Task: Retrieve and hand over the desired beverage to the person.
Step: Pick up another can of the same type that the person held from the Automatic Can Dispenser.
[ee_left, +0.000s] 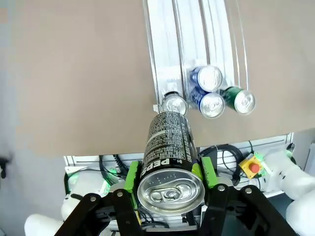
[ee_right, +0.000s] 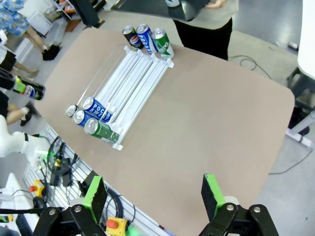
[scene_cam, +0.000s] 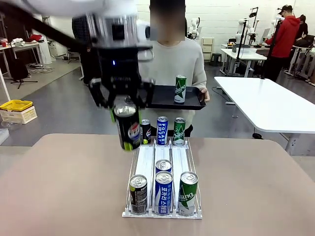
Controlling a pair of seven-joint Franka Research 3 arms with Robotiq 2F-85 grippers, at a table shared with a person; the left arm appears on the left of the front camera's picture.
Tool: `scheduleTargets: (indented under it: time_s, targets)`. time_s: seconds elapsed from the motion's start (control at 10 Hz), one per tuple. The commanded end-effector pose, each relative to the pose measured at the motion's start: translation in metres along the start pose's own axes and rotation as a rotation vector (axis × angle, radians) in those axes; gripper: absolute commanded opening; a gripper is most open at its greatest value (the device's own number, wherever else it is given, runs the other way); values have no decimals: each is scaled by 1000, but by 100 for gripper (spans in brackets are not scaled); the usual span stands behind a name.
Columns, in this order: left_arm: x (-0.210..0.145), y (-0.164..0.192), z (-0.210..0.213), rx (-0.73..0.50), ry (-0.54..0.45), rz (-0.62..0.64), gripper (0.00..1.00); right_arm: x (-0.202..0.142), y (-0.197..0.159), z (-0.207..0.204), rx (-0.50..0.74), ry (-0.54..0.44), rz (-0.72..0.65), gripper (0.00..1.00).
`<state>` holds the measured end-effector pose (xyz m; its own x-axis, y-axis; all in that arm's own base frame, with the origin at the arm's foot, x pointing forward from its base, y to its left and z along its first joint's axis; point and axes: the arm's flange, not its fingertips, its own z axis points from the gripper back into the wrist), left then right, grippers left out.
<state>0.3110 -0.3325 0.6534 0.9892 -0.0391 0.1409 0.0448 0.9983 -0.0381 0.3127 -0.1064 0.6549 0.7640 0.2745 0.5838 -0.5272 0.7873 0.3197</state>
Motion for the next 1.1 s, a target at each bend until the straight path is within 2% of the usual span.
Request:
scheduleTargets:
  time_s: [0.0, 0.3, 0.5, 0.6, 0.7, 1.0]
  targets:
    - [30, -8, 25, 52, -30, 35, 54, 1, 0, -2, 16, -10, 7, 100]
    - [71, 9, 37, 102, -40, 3, 54, 1, 0, -2, 16, -10, 7, 100]
    - [90, 25, 36, 74, -47, -18, 54, 1, 0, -2, 16, -10, 7, 100]
    - [90, 30, 27, 60, -86, 13, 54, 1, 0, -2, 16, -10, 7, 100]
    - [85, 21, 24, 81, -36, 11, 54, 1, 0, -2, 16, -10, 7, 100]
    - [85, 21, 24, 81, -36, 11, 54, 1, 0, -2, 16, -10, 7, 100]
